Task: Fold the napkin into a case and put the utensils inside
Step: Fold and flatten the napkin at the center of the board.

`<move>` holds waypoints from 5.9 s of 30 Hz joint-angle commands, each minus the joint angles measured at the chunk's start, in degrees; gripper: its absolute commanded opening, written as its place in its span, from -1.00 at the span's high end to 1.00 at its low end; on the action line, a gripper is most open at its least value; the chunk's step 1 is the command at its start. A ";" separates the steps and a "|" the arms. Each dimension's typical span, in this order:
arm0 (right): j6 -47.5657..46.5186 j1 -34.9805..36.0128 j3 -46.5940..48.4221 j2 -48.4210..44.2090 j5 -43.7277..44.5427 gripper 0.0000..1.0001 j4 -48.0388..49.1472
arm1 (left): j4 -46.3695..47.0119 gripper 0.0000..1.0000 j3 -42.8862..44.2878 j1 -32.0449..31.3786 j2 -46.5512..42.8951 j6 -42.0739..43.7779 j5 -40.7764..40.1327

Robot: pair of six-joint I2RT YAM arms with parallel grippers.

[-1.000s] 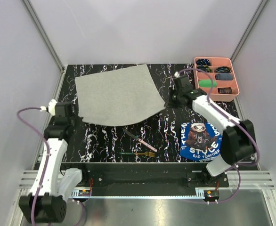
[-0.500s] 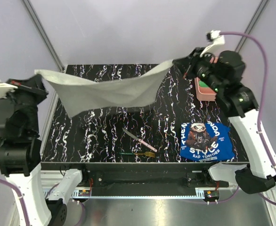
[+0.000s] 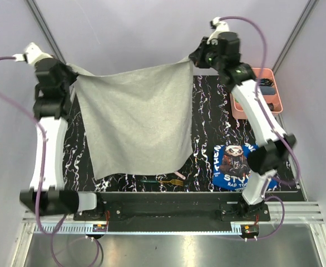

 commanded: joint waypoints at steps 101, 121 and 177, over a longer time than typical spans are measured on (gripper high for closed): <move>9.59 -6.01 -22.02 25.16 -14.39 1.00 7.83 | -4.43 1.00 -11.55 7.37 38.33 3.12 7.60; 11.78 -5.92 -32.03 21.90 -14.05 1.00 10.20 | -4.95 1.00 -11.11 7.02 38.16 3.03 7.95; 9.77 -4.52 -25.80 21.90 -12.02 1.00 2.20 | -10.14 1.00 -16.29 6.76 34.28 0.66 5.58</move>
